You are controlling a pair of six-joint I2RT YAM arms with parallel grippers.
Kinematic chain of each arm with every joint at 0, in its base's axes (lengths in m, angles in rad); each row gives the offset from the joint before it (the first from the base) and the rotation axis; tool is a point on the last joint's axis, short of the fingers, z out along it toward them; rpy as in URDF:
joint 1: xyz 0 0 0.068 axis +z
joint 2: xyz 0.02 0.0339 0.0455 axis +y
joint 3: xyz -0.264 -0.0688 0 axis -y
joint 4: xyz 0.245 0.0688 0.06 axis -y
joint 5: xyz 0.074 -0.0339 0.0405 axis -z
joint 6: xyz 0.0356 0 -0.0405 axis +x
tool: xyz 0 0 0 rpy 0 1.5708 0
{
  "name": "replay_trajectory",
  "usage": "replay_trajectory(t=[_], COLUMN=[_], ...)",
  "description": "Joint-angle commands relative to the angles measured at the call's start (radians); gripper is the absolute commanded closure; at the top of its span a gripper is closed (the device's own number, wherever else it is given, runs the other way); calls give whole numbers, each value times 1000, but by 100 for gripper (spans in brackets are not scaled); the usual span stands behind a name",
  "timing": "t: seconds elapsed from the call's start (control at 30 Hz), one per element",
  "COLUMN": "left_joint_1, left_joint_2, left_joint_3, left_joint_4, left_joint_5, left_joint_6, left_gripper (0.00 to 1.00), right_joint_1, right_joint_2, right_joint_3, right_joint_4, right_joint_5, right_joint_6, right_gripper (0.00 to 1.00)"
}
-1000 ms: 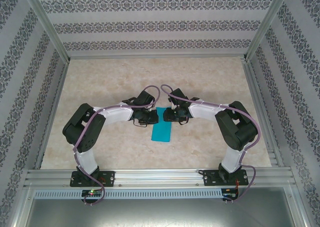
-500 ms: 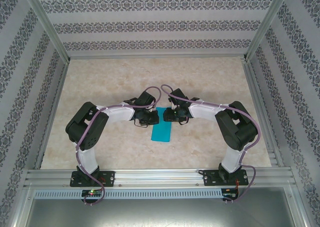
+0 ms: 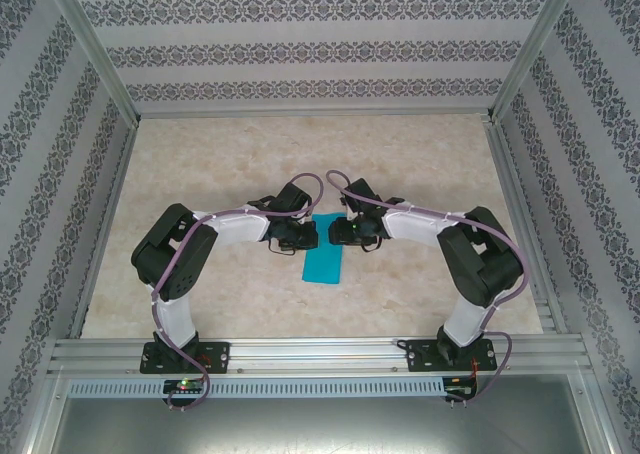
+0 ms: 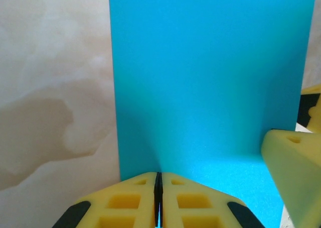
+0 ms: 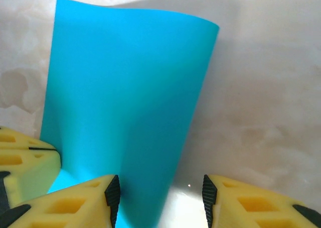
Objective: Fold a paper plane with a square sheet of paper (pick it up from the middle)
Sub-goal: Hold the square sheet of paper at the center of the table.
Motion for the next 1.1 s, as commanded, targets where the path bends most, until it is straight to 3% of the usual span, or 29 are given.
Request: replay_trajectory(t=[0.0, 0.63, 1.07], left_joint_1=[-11, -11, -9], left_joint_2=[59, 40, -36], left_joint_3=[-26, -15, -1], left_joint_4=[-10, 17, 34], left_joint_5=[-36, 11, 38], left_joint_6=[16, -7, -31], left_gripper=[87, 87, 82], right_joint_1=[-13, -8, -6], right_joint_2=[-31, 33, 57], right_joint_3=[-25, -21, -35], right_joint_4=[-17, 53, 47], right_joint_5=[2, -62, -38], right_joint_6=[2, 32, 17], right_gripper=[51, 51, 61])
